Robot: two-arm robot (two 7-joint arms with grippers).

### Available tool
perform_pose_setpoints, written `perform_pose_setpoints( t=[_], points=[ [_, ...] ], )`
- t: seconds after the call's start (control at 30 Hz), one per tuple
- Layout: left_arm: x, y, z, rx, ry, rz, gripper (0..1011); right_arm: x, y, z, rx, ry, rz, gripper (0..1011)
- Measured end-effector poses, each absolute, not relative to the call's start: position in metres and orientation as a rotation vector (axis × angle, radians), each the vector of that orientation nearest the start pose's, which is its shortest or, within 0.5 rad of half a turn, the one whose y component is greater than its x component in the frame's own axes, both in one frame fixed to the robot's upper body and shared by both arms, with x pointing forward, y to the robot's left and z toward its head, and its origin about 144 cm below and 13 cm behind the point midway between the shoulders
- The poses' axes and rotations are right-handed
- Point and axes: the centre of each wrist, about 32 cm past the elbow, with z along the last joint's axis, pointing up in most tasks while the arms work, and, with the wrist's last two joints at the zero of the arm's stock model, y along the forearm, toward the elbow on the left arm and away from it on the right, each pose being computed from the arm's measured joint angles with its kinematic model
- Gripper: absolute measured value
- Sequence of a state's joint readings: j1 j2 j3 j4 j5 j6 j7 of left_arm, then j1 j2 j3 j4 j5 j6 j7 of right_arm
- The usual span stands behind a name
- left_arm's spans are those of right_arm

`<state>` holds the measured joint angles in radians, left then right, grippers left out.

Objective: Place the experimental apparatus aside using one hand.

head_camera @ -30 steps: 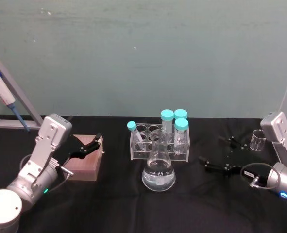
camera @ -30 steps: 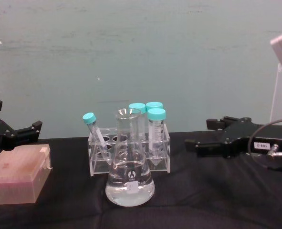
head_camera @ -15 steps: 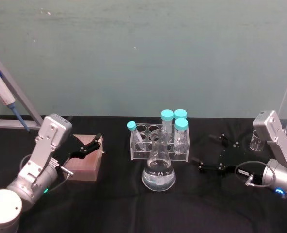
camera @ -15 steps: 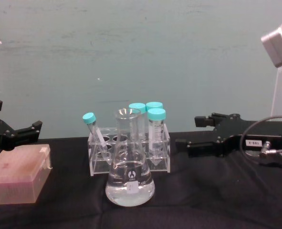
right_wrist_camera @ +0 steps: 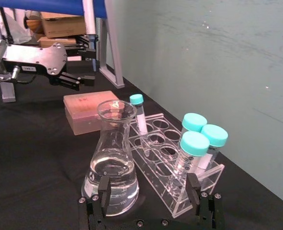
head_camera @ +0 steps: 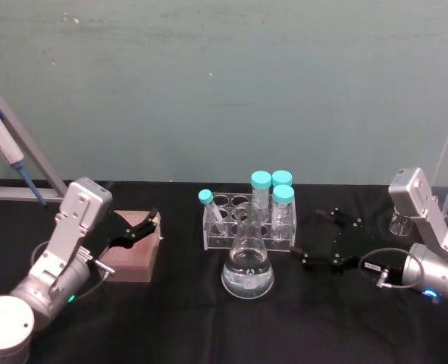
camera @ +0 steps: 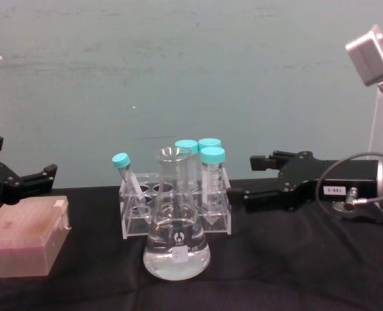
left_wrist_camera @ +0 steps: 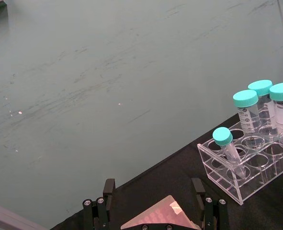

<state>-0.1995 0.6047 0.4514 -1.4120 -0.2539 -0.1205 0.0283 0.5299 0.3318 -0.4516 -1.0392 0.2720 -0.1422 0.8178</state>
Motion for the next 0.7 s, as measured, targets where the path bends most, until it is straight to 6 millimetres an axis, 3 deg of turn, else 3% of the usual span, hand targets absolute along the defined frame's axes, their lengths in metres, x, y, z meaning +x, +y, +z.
perform_pose_setpoints(
  t=[0.7],
  points=[
    [0.489,0.31,1.14,0.305,-0.285,1.248,1000,0.604,-0.253,1.163,-0.179,-0.126,-0.427,1000]
  ],
)
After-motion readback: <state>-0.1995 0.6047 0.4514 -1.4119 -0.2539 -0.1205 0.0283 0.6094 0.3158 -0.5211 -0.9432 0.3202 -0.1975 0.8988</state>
